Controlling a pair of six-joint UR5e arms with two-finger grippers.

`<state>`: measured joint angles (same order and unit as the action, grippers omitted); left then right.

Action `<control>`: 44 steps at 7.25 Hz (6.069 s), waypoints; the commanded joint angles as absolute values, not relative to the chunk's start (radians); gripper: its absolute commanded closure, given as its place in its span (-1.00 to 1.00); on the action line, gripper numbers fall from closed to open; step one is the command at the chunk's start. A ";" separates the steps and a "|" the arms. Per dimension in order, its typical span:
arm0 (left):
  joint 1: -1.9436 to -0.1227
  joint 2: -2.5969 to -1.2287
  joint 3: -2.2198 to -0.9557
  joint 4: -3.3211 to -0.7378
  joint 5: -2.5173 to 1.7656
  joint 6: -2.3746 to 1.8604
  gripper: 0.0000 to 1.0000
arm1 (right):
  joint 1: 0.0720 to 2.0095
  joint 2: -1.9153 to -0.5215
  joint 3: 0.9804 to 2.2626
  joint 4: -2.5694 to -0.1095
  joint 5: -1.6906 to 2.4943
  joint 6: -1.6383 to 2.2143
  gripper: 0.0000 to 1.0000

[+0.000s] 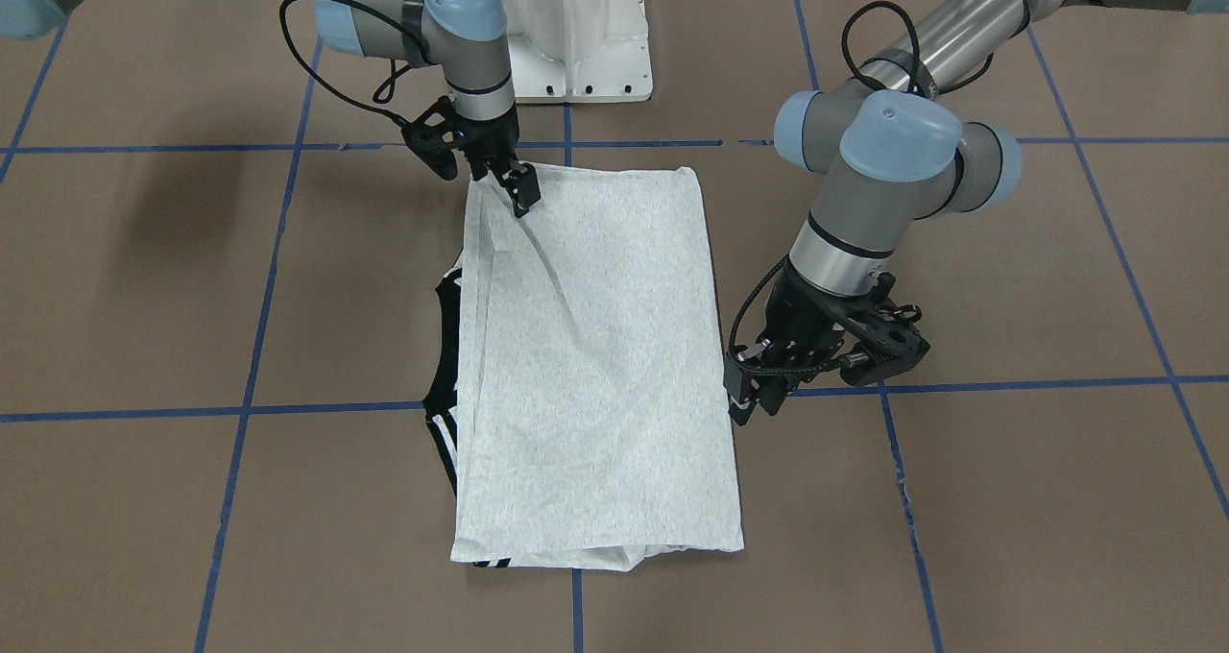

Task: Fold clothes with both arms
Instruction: 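Lower the right gripper to the shirt's near corner and grasp it, then lower the left gripper to the other near corner and grasp it, then lift the near edge with both grippers and fold it toward the far edge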

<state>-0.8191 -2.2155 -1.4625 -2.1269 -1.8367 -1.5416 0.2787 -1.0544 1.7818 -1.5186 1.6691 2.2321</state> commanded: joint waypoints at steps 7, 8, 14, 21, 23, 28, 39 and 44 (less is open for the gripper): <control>-0.824 -2.192 -1.559 -2.031 -1.838 -1.546 0.02 | 0.281 -1.054 1.769 -1.474 1.667 2.324 1.00; -0.824 -2.192 -1.566 -2.028 -1.838 -1.546 0.02 | 0.279 -1.057 1.766 -1.460 1.666 2.324 1.00; -0.740 -2.087 -1.684 -2.039 -1.809 -1.711 0.00 | 0.331 -1.126 1.910 -1.453 1.678 2.333 1.00; -0.252 -1.867 -1.907 -2.029 -1.595 -2.149 -0.05 | 0.330 -1.131 1.925 -1.447 1.683 2.335 1.00; -0.224 -1.841 -1.913 -2.029 -1.597 -2.152 -0.10 | 0.330 -1.131 1.925 -1.443 1.683 2.336 1.00; -0.216 -1.835 -1.911 -2.026 -1.595 -2.154 1.00 | 0.330 -1.137 1.928 -1.443 1.683 2.336 1.00; -0.489 -2.041 -2.151 -1.695 -1.812 -2.041 1.00 | 0.458 -1.182 2.113 -1.517 1.850 2.475 1.00; -0.620 -2.127 -1.812 -1.873 -1.810 -1.873 1.00 | 0.580 -1.052 1.762 -1.359 1.893 2.344 1.00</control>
<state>-0.5986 -2.1042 -1.8831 -1.8487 -1.8113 -1.9119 0.5654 -1.0670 1.8518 -1.4537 1.8905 2.3530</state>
